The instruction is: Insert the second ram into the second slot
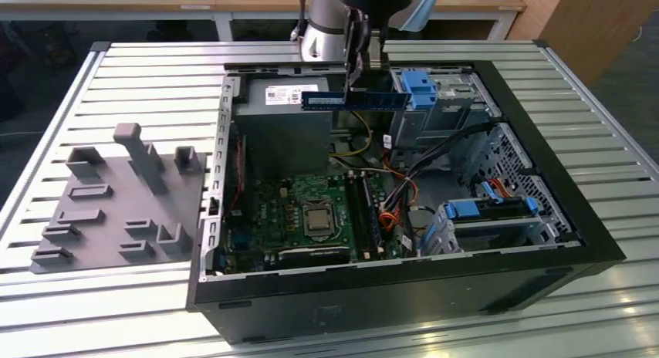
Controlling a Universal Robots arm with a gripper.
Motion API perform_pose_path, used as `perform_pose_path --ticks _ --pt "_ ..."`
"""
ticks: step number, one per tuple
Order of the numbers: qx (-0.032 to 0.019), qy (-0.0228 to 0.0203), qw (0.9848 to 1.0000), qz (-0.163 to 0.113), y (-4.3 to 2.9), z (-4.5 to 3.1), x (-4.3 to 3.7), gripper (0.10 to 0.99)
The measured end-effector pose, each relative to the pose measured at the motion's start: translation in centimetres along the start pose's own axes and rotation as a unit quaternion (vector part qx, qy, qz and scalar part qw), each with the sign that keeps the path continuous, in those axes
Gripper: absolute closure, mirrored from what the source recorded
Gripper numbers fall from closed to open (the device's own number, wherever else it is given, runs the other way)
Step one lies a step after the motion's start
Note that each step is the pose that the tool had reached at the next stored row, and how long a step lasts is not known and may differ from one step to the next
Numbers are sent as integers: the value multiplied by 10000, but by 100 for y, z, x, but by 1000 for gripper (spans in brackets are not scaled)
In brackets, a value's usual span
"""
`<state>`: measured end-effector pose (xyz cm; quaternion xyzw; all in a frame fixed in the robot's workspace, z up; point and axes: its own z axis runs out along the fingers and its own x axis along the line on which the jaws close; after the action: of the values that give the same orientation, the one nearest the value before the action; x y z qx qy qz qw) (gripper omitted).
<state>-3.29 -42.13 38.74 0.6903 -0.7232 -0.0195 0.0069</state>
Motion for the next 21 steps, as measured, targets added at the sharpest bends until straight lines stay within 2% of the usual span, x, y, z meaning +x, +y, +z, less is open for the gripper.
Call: perform_pose_path --ticks 21 --pt "7 5 9992 392 0 0 5 949"
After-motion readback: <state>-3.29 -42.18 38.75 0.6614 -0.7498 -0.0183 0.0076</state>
